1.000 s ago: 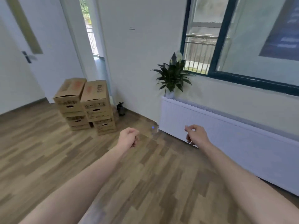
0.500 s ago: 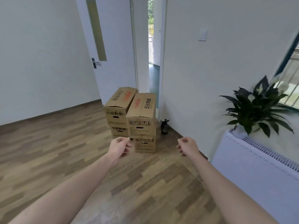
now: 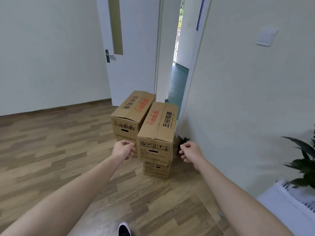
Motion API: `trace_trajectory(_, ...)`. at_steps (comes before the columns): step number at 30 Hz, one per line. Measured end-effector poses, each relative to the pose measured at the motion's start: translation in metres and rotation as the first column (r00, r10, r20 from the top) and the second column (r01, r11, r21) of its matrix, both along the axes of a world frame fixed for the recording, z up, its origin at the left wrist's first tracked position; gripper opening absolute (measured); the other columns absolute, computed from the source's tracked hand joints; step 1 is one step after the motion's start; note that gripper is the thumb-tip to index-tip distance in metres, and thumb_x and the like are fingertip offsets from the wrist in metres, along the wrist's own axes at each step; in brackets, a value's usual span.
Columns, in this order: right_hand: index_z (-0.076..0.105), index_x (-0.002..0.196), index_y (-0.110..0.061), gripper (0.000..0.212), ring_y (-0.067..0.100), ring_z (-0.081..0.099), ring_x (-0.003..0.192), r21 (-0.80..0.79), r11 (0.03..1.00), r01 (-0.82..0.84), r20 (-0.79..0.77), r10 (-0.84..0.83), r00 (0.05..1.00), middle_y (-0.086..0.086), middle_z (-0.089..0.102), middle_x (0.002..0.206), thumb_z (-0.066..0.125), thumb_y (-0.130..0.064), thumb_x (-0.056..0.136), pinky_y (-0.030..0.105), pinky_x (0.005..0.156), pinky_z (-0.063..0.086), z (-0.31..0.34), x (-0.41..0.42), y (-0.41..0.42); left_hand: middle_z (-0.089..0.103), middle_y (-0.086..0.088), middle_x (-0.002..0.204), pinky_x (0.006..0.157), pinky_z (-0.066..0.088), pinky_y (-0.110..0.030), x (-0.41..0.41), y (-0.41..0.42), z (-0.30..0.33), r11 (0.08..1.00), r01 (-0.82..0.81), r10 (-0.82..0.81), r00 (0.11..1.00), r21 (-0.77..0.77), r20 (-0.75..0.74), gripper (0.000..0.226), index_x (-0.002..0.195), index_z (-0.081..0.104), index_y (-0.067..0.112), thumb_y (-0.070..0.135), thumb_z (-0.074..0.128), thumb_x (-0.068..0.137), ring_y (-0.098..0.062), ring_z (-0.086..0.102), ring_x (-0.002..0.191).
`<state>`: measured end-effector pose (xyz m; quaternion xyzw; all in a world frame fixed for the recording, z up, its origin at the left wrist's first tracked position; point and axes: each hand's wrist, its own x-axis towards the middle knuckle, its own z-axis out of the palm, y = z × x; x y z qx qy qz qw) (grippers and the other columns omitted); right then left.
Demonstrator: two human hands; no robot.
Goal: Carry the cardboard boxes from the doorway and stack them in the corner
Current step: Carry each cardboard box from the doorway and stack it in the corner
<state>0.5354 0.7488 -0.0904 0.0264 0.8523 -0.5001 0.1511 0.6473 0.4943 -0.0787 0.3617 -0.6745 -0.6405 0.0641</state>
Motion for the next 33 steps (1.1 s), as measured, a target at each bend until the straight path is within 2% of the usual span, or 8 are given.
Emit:
trace_trajectory(8,0.056,0.117,-0.012,0.02,0.02,0.059,0.08,0.034,0.996,0.087,0.049,-0.089,0.995,0.009,0.068,0.103,0.058,-0.025,0.102,0.029,0.065,0.051,0.005,-0.185,-0.087,0.065,-0.009,0.078,0.058,0.047,-0.033,-0.193,-0.132,-0.005,0.998,0.06,-0.061,0.997,0.035,0.053,0.006,0.097,0.064,0.008,0.013,0.061,0.098,-0.019,0.055,0.062)
trace_trajectory(14,0.047,0.136,-0.009,0.046,0.03,0.054,0.124,0.105,0.987,0.122,0.101,-0.133,0.986,0.01,0.052,0.133,0.059,-0.036,0.101,0.042,0.095,0.05,0.006,-0.299,-0.135,0.064,-0.01,0.084,0.06,0.047,-0.032,-0.319,-0.169,-0.008,0.993,0.121,-0.121,0.985,0.008,0.126,0.007,0.101,0.061,0.009,0.015,0.063,0.097,-0.019,0.055,0.066)
trace_trajectory(16,0.045,0.138,-0.008,0.05,0.031,0.053,0.125,0.102,0.986,0.129,0.132,-0.142,0.981,0.01,0.052,0.132,0.06,-0.036,0.1,0.044,0.1,0.049,-0.003,-0.334,-0.148,0.064,-0.01,0.087,0.061,0.047,-0.031,-0.362,-0.176,-0.018,0.989,0.145,-0.144,0.981,-0.001,0.133,0.012,0.107,0.06,0.009,0.017,0.063,0.098,-0.019,0.056,0.068)
trace_trajectory(23,0.04,0.144,-0.005,0.057,0.021,0.049,0.1,0.056,0.986,0.16,0.277,-0.169,0.946,0.007,0.058,0.114,0.065,-0.03,0.099,0.039,0.084,0.044,-0.066,-0.468,-0.169,0.069,-0.014,0.107,0.073,0.055,-0.038,-0.505,-0.182,-0.08,0.977,0.208,-0.187,0.946,-0.054,0.263,0.023,0.111,0.06,0.008,0.022,0.067,0.094,-0.024,0.063,0.087)
trace_trajectory(26,0.037,0.148,-0.005,0.068,0.023,0.053,0.104,0.06,0.987,0.15,0.342,-0.162,0.926,0.015,0.059,0.134,0.07,-0.03,0.095,0.039,0.087,0.046,-0.105,-0.525,-0.176,0.066,-0.011,0.102,0.08,0.055,-0.041,-0.556,-0.183,-0.107,0.981,0.188,-0.159,0.925,-0.052,0.345,0.031,0.116,0.058,0.008,0.025,0.07,0.093,-0.025,0.063,0.091)
trace_trajectory(28,0.034,0.148,-0.004,0.07,0.027,0.055,0.112,0.067,0.984,0.168,0.386,-0.181,0.905,0.017,0.055,0.14,0.071,-0.029,0.095,0.037,0.086,0.043,-0.131,-0.557,-0.181,0.063,-0.009,0.101,0.09,0.055,-0.044,-0.586,-0.184,-0.125,0.981,0.188,-0.156,0.902,-0.042,0.404,0.04,0.122,0.055,0.009,0.028,0.072,0.092,-0.032,0.065,0.106)
trace_trajectory(30,0.031,0.149,-0.005,0.074,0.033,0.055,0.124,0.093,0.979,0.183,0.426,-0.205,0.881,0.018,0.052,0.143,0.073,-0.03,0.093,0.038,0.086,0.043,-0.154,-0.579,-0.187,0.064,-0.013,0.115,0.092,0.053,-0.043,-0.612,-0.187,-0.142,0.981,0.194,-0.159,0.874,-0.029,0.459,0.048,0.128,0.053,0.009,0.031,0.073,0.09,-0.032,0.063,0.112)
trace_trajectory(33,0.024,0.152,-0.01,0.087,0.036,0.053,0.129,0.132,0.978,0.162,0.485,-0.207,0.85,0.018,0.052,0.143,0.077,-0.037,0.088,0.049,0.102,0.049,-0.191,-0.601,-0.193,0.061,-0.015,0.131,0.086,0.048,-0.036,-0.642,-0.19,-0.169,0.976,0.218,-0.193,0.843,0.009,0.503,0.059,0.139,0.047,0.007,0.029,0.073,0.091,-0.028,0.058,0.111)
